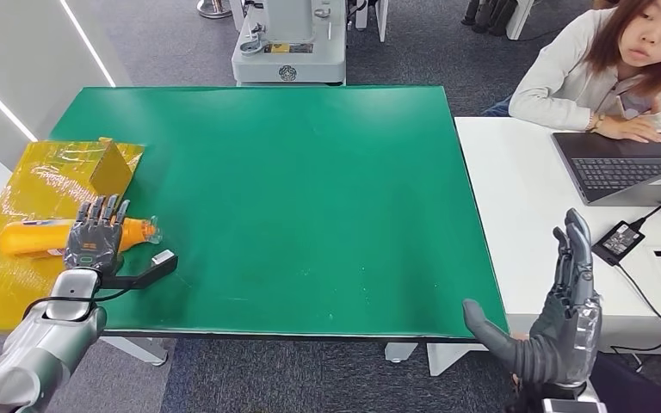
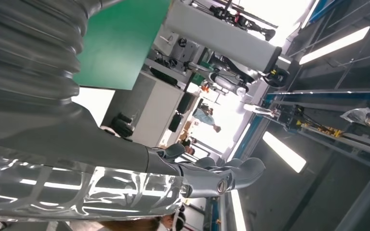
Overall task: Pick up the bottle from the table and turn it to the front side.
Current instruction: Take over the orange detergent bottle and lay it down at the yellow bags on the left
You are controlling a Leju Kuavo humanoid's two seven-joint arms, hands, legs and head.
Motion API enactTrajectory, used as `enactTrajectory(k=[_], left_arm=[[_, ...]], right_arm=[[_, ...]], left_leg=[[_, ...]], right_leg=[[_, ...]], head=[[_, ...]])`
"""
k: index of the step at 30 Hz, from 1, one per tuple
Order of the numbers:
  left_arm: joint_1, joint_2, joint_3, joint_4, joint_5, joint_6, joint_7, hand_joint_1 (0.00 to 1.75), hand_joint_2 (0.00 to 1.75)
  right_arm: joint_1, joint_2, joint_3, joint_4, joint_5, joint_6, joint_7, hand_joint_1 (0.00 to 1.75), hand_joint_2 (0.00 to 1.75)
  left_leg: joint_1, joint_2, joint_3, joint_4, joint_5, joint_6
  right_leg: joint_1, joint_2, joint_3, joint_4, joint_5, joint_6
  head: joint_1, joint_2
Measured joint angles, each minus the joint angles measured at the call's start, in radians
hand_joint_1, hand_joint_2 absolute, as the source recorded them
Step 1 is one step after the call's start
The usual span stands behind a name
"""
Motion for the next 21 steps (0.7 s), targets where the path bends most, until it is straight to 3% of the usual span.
enactTrajectory(k=[8,16,19,21], left_arm=[[0.000,-0.012,0.023,0.006,0.004,0.024,-0.024,0.00,1.75],[0.011,-0.067,0.077,-0.017,0.005,0.047,-0.074,0.00,1.75],[0.033,-0.106,0.114,-0.085,0.040,0.048,-0.173,0.00,1.75],[0.053,-0.152,0.165,-0.160,0.123,0.049,-0.331,0.00,1.75]], right_arm=[[0.007,0.000,0.016,0.003,0.027,-0.045,0.009,0.00,1.75],[0.018,0.000,0.018,-0.002,0.045,-0.053,0.029,0.00,1.75],[0.019,0.000,0.018,-0.002,0.045,-0.063,0.030,0.00,1.75],[0.024,0.001,0.017,-0.002,0.044,-0.074,0.031,0.00,1.75]], left_leg=[[0.000,0.000,0.000,0.000,0.000,0.000],[0.000,0.000,0.001,0.000,0.000,0.000],[0.000,0.000,0.001,0.000,0.000,0.000],[-0.001,-0.001,0.001,0.001,0.000,0.000]], right_leg=[[0.000,0.000,0.000,0.000,0.000,0.000],[0.000,0.000,0.000,0.000,0.000,0.000],[0.000,0.000,0.000,-0.001,0.000,0.000],[0.000,-0.001,0.000,-0.001,0.000,0.000]], head=[[0.000,0.000],[0.000,0.000],[0.000,0.000],[0.000,0.000]])
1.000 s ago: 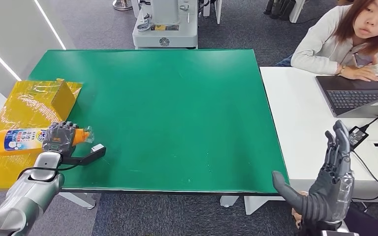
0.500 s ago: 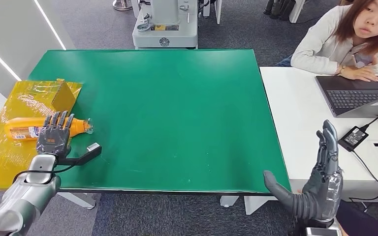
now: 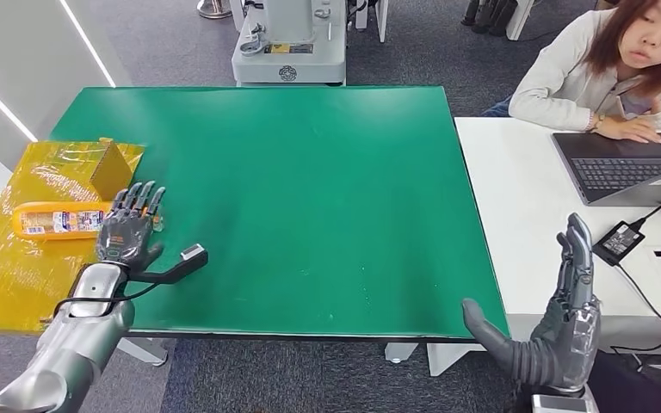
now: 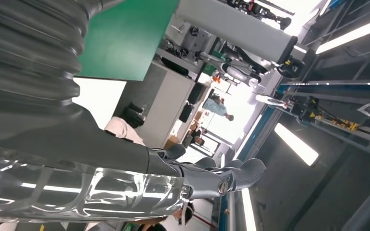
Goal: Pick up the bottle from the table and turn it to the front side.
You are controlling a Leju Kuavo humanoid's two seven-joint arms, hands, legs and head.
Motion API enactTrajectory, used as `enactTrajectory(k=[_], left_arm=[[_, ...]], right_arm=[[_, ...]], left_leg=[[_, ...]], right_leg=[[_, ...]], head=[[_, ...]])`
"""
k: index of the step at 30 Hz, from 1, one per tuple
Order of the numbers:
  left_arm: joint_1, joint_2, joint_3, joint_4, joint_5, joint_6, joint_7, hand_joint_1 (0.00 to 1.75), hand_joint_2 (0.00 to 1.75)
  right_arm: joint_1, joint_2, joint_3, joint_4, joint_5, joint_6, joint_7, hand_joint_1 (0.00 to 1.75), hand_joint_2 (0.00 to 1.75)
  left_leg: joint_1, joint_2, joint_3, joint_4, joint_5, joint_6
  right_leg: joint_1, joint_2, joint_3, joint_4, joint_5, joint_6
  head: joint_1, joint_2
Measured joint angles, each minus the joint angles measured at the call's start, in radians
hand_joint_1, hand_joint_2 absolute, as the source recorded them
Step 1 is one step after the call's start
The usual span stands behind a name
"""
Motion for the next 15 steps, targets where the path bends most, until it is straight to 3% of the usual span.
enactTrajectory(k=[3,5,9,15], left_arm=[[0.029,-0.097,0.072,-0.098,0.184,-0.022,-0.207,0.00,1.75],[0.073,-0.159,0.079,-0.199,0.347,-0.103,-0.267,0.00,1.75],[0.205,-0.231,-0.017,-0.487,0.572,-0.254,-0.228,0.00,1.75],[0.327,-0.253,-0.169,-0.746,0.867,-0.360,-0.227,0.00,1.75]], right_arm=[[0.013,0.007,0.000,-0.002,0.000,-0.012,0.000,0.00,1.75],[0.024,0.015,-0.001,-0.005,-0.007,-0.019,-0.004,0.00,1.75],[0.044,0.030,-0.002,-0.006,-0.040,-0.030,-0.014,0.00,1.75],[0.067,0.050,-0.011,-0.006,-0.085,-0.041,-0.026,0.00,1.75]], left_leg=[[0.000,-0.002,0.000,0.000,0.000,0.000],[-0.001,-0.001,0.000,0.000,-0.001,0.001],[-0.001,0.000,0.000,0.000,-0.002,0.003],[0.000,0.000,0.000,0.000,-0.003,0.003]], right_leg=[[0.000,-0.002,0.001,0.000,0.000,0.000],[-0.001,-0.001,0.001,-0.001,0.000,0.001],[-0.001,0.000,0.001,-0.001,0.000,0.001],[-0.001,-0.001,0.001,-0.001,-0.001,0.001]], head=[[0.000,0.000],[0.000,0.000],[0.000,0.000],[0.000,0.000]])
